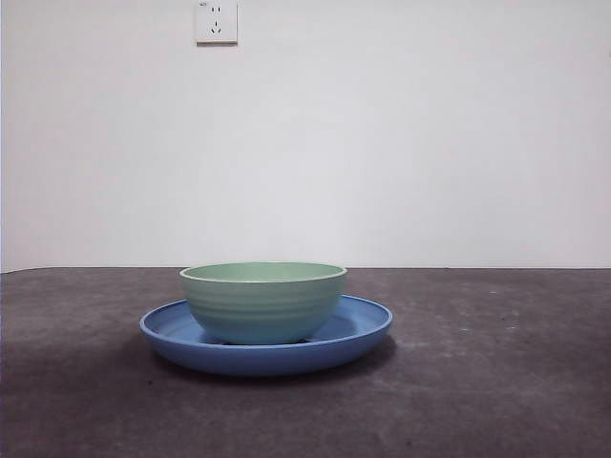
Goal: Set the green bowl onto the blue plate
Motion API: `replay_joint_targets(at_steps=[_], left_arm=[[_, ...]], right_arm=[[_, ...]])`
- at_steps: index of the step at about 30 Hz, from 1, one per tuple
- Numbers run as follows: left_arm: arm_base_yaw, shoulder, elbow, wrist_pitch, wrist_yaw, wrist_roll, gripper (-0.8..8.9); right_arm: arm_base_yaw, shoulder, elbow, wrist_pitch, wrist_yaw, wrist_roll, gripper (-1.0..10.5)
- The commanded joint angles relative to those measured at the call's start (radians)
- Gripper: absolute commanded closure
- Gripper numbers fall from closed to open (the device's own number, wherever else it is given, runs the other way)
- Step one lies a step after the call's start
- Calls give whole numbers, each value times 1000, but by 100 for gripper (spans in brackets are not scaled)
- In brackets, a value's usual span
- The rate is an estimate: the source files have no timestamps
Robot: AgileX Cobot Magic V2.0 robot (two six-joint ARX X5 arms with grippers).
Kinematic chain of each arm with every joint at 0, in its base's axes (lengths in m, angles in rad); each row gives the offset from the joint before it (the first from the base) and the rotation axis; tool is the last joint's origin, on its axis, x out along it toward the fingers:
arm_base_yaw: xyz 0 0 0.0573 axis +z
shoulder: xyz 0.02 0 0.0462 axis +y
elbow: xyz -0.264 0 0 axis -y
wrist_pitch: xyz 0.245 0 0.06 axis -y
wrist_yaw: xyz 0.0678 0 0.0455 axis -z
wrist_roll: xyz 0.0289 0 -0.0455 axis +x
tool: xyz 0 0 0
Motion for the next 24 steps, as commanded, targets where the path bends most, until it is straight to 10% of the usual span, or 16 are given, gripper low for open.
replay_joint_targets(at_steps=[1,13,17,24], left_arm=[[-5,2,7,10,5,9,251],[-5,2,7,10,5,9,386],[-5,2,7,8,5,9,817],[-5,2,7,10,5,9,792]], right_arm=[[7,-34,-43,43,1,-11,323],[7,-80,-89,75,0,-8,345],[7,-80,-89,78,0,-8,971],[7,-80,-88,108,-2,-4,917]])
